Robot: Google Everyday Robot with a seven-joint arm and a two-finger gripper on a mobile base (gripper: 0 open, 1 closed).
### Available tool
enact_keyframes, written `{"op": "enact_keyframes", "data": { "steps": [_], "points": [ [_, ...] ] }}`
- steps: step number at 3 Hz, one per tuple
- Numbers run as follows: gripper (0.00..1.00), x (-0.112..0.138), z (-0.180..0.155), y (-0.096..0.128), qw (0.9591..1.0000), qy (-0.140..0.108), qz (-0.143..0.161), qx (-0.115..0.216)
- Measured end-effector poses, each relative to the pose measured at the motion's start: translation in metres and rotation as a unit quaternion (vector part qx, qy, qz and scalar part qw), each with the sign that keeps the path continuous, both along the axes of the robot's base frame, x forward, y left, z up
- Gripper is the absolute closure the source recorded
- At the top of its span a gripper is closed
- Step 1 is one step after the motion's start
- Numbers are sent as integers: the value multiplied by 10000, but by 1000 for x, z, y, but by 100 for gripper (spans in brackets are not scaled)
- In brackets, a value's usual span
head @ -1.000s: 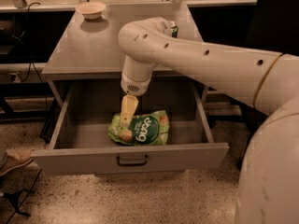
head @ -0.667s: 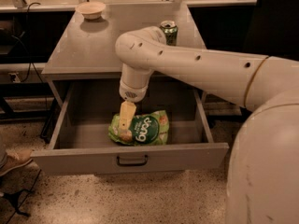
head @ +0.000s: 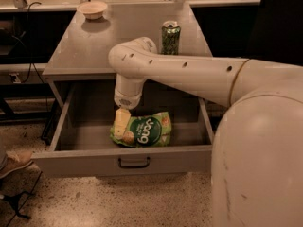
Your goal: Pick green rice chip bag from top drawer and place on counter
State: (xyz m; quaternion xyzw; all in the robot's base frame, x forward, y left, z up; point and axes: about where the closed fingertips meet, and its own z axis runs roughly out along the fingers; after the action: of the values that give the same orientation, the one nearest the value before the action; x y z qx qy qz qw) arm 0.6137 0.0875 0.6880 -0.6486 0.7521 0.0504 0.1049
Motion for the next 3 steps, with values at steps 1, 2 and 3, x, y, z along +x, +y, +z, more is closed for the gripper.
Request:
{"op": "enact_keyframes", "data": {
  "steps": [1, 2, 3],
  "points": [
    [0, 6, -15, 9, 10000, -44, -48, 15],
    [0, 6, -34, 13, 9999, -91, -79, 95],
    [4, 1, -57, 12, 9997, -20, -164, 184]
  ]
}}
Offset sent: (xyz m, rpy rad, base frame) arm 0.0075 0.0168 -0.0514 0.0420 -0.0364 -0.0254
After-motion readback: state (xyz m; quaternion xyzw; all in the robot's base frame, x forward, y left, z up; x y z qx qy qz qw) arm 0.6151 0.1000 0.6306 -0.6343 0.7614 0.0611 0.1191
